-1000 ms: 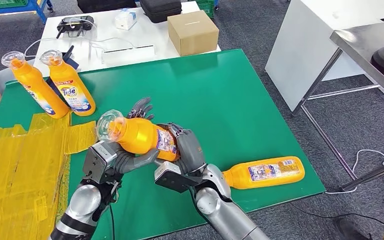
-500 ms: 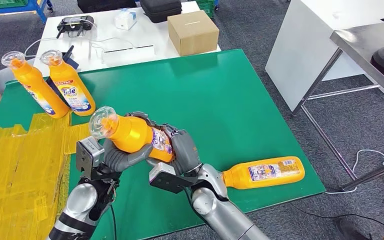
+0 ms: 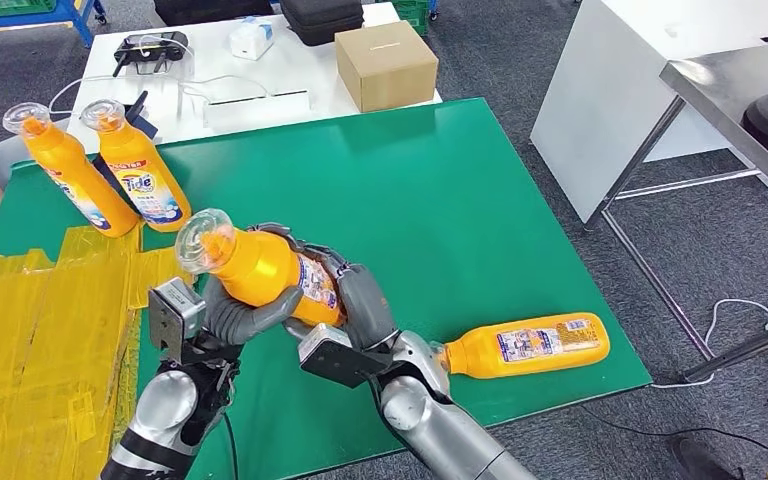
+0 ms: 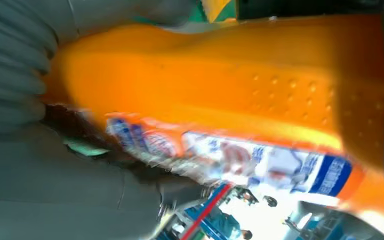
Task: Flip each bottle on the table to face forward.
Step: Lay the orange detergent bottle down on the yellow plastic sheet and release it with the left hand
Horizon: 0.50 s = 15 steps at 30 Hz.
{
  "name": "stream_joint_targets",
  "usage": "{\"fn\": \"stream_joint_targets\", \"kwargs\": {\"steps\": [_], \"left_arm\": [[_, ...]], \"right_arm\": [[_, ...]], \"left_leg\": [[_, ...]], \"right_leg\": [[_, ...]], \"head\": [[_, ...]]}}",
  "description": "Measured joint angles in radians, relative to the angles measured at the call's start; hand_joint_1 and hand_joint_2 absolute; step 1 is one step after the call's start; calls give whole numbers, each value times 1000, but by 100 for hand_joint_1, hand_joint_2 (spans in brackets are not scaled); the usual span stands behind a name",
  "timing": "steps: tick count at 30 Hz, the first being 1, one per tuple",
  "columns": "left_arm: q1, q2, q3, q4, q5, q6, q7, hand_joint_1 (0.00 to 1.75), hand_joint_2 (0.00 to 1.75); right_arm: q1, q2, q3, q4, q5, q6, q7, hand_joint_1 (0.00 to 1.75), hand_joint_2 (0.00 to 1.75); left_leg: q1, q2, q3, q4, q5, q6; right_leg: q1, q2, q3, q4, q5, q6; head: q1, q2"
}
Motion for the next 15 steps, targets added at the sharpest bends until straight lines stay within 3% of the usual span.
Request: {"fn": "stream_joint_targets", "kwargs": {"steps": [4,11,15], "left_arm": [[11,1,20,-26,-241,225,-35,175,175],[14,7,51,-45,-310,285,-36,175,175],[14,11,73,-48,-560,434,16,175,175]], "right_arm": [[36,-13,-12,-69,-28,0,-6,0,175],[70,-37,-25,-150,-33,-1,-2,0,175],[102,-49,-45,-213,-30,-31,-16,0,175]], "left_leg": [[0,0,0,0,0,0],[0,0,0,0,0,0],[0,-1,0,0,0,0]], "right_leg": [[0,0,0,0,0,0],[0,0,0,0,0,0],[0,0,0,0,0,0]], "head": [[0,0],[0,0],[0,0]]}}
